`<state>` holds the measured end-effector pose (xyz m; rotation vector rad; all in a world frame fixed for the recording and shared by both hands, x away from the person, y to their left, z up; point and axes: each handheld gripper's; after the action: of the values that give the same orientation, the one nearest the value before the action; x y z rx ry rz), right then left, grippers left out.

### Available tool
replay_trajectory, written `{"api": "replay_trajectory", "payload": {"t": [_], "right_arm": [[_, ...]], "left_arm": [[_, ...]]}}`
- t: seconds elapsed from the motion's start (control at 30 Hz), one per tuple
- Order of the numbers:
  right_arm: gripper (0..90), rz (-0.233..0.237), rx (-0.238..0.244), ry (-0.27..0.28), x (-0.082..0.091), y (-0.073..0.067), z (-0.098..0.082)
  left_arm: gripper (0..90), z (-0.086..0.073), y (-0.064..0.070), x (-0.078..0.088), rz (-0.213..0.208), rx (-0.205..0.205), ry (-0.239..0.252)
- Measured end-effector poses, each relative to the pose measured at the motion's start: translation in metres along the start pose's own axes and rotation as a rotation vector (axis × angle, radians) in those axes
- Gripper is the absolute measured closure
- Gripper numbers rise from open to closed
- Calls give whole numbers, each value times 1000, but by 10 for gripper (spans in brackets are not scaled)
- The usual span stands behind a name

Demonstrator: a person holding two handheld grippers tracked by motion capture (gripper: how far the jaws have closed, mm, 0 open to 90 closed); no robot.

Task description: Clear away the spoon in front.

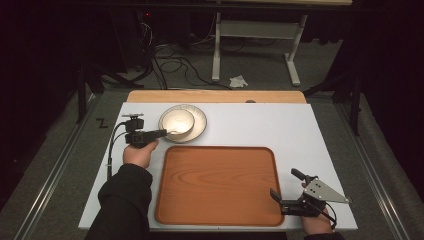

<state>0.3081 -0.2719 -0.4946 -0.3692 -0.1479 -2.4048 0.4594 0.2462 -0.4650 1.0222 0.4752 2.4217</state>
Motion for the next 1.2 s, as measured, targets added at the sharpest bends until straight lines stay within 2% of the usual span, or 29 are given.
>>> {"api": "replay_trajectory", "payload": {"t": [0.2, 0.3, 0.37, 0.47, 0.57, 0.6, 0.67, 0.73, 1.0, 1.2], "right_arm": [[6, 2, -1, 3, 0, 0, 0], [6, 2, -2, 2, 0, 0, 0], [6, 3, -7, 0, 0, 0, 0], [6, 2, -10, 0, 0, 0, 0], [6, 1, -12, -1, 0, 0, -1], [6, 1, -12, -1, 0, 0, -1], [6, 1, -12, -1, 0, 0, -1], [6, 2, -12, 0, 0, 0, -1], [6, 0, -12, -1, 0, 0, -1], [6, 1, -5, -1, -1, 0, -1]], "left_arm": [[846, -1, 6, 2, -4, -34, 10], [851, -2, 8, 1, -7, -52, 10], [853, -3, 12, 1, 5, -84, 13], [855, -3, 14, 1, 9, -103, 15], [856, -5, 18, 3, 27, -152, 26], [855, -5, 18, 3, 27, -152, 26], [856, -6, 20, 6, 32, -182, 38], [856, -6, 21, 10, 32, -198, 62], [856, -7, 29, 19, 42, -253, 108], [857, -10, 39, 26, 33, -302, 152]]}}
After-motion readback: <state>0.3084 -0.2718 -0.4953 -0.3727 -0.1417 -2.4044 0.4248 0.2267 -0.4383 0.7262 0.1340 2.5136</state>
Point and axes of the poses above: each handheld gripper's, and its own axes: x roughly backward along the jaws, z roughly out of its top, y roughly to its right, and after that the axes turned 2 degrees about -x, right-handed
